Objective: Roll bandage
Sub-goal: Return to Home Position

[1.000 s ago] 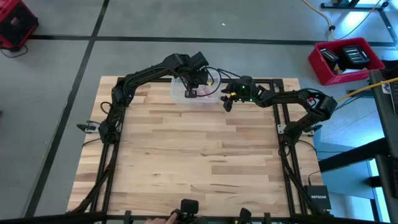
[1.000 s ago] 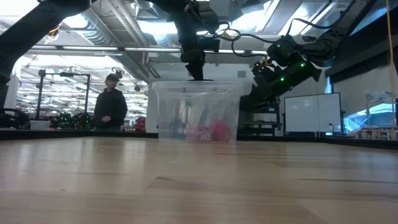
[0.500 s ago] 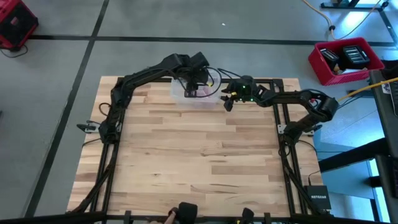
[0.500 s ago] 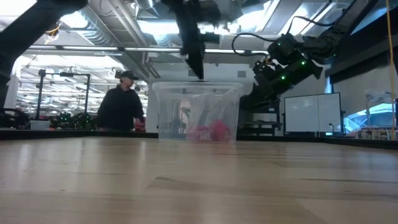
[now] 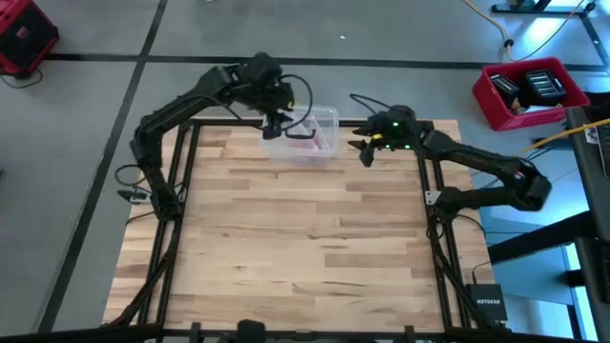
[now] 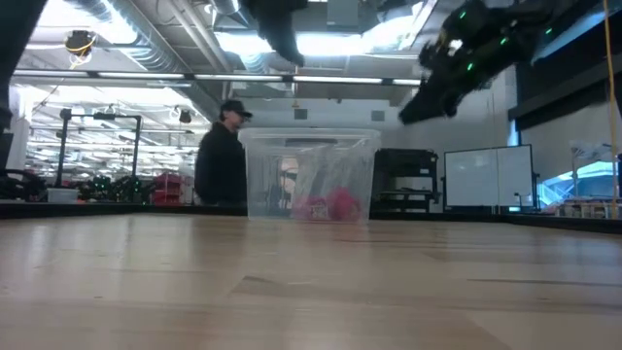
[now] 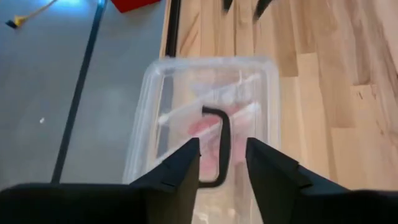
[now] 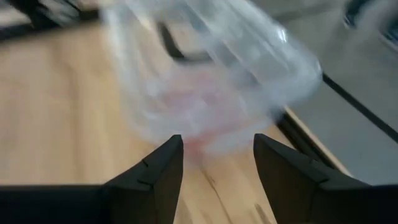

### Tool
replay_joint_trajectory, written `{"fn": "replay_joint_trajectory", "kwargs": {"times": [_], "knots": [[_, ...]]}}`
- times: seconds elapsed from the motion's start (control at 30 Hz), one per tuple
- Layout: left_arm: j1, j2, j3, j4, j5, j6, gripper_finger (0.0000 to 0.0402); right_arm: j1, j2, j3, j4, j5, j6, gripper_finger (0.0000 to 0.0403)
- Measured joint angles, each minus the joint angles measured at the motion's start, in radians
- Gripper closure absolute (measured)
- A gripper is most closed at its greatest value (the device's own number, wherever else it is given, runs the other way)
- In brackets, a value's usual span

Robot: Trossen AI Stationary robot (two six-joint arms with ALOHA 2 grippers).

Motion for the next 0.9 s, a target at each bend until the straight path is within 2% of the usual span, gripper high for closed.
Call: {"fn": "replay_joint_trajectory", "kwargs": {"times": [0.13, 0.33, 0.47, 0.57, 0.73, 0.9], "knots": [[0.015, -0.149, -0.252, 0.162, 0.017, -0.024, 0.0311, 0.001, -0.112, 0.000, 0.003, -0.098, 0.011, 0.0205], [-0.007, -0.473, -0.724, 0.542, 0.019, -0.164, 0.0362, 0.019, -0.181, 0.000, 0.022, -0.094, 0.105, 0.0210], [-0.056, -0.678, -0.968, 0.753, 0.020, -0.270, 0.0380, 0.124, -0.180, 0.000, 0.008, -0.046, 0.115, 0.0252], [-0.088, -0.786, -1.081, 0.812, 0.022, -0.388, 0.0386, 0.229, -0.181, 0.000, 0.013, 0.022, 0.115, 0.0306], [-0.121, -0.888, -1.162, 0.792, -0.008, -0.562, 0.0385, 0.384, -0.181, 0.000, 0.013, 0.110, 0.117, 0.0392], [-0.164, -0.943, -1.219, 0.817, -0.084, -0.683, 0.0391, 0.501, -0.197, -0.008, 0.023, 0.172, 0.142, 0.0380]]}}
